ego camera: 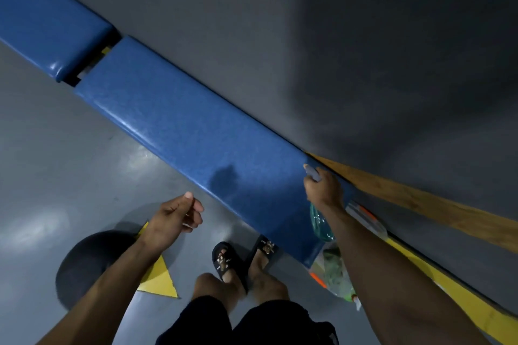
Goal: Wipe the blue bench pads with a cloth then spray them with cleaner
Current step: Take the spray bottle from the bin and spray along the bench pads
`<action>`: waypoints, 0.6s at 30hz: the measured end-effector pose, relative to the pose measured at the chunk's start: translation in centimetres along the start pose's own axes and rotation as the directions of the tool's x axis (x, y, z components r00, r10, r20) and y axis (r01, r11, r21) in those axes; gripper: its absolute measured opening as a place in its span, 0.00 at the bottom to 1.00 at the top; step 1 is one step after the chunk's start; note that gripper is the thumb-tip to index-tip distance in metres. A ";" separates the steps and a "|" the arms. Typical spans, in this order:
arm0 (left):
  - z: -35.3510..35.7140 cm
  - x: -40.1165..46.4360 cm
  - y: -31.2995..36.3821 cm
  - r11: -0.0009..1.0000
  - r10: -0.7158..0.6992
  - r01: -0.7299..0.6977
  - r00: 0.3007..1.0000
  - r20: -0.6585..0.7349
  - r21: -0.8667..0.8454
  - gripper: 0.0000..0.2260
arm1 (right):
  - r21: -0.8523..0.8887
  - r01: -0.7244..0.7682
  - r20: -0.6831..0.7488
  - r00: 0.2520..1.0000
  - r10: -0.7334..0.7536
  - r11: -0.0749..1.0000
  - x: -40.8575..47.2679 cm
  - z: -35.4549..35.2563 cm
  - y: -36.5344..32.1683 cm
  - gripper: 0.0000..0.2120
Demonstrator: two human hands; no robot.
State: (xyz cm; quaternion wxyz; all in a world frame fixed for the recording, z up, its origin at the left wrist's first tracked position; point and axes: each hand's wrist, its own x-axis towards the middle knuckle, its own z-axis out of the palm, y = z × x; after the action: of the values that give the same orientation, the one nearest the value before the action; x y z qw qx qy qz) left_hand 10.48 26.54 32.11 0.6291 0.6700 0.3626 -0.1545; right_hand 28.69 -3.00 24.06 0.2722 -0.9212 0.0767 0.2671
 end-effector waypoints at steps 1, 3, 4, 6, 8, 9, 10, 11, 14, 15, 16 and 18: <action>0.0 0.0 0.1 1.000 -0.001 0.001 1.000 -0.007 -0.010 0.24 | 0.003 0.004 0.003 1.000 -0.004 1.000 0.3 -0.1 0.0 0.10; -0.1 -0.1 0.2 1.000 -0.003 0.003 1.000 -0.024 -0.027 0.26 | -0.008 0.020 0.007 1.000 -0.020 1.000 0.1 0.1 0.1 0.10; -0.1 -0.1 0.3 0.999 -0.001 0.000 0.999 -0.032 -0.032 0.26 | -0.025 0.030 0.017 0.999 -0.030 0.999 -0.4 0.4 0.0 0.09; -0.2 -0.1 0.2 0.999 0.003 -0.005 0.999 -0.046 -0.045 0.24 | -0.051 0.073 0.058 0.996 -0.070 0.996 -1.6 1.5 -0.1 0.10; -0.6 0.1 -0.1 0.998 -0.003 0.000 0.999 -0.051 -0.059 0.23 | -0.081 0.152 0.135 0.981 -0.140 0.985 -3.1 3.0 -0.4 0.11; -0.9 0.2 -0.3 0.998 -0.008 0.005 0.999 -0.049 -0.060 0.23 | -0.096 0.196 0.181 0.968 -0.177 0.976 -3.7 4.0 -0.7 0.10; -1.3 0.3 -0.5 0.998 -0.009 0.007 0.999 -0.043 -0.055 0.24 | -0.112 0.239 0.220 0.953 -0.210 0.965 -4.5 4.9 -1.2 0.08; -1.6 0.6 -0.7 0.999 -0.007 0.005 0.999 -0.046 -0.044 0.23 | -0.123 0.276 0.252 0.938 -0.240 0.953 -5.3 5.9 -1.8 0.06; -3.0 1.5 -1.6 1.000 0.004 -0.004 0.995 -0.103 -0.006 0.18 | -0.140 0.370 0.342 0.889 -0.306 0.918 -7.3 8.9 -3.5 0.16; -3.6 1.7 -1.8 1.000 0.018 -0.015 0.993 -0.120 0.026 0.16 | -0.159 0.387 0.370 0.876 -0.309 0.908 -7.8 9.8 -4.1 0.15; -4.3 1.8 -2.1 0.998 0.037 -0.030 0.991 -0.127 0.056 0.15 | -0.167 0.388 0.382 0.873 -0.303 0.906 -8.3 10.4 -4.7 0.11; -5.8 2.1 -2.5 0.995 0.059 -0.048 0.989 -0.132 0.083 0.15 | -0.168 0.355 0.361 0.890 -0.277 0.920 -8.8 11.5 -5.9 0.07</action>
State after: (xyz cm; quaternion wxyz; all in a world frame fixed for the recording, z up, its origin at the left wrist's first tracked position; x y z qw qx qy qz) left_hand 8.75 32.57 29.85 0.5799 0.7130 0.3795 -0.1062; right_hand 17.73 8.11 23.36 0.2130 -0.8885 -0.1531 0.3765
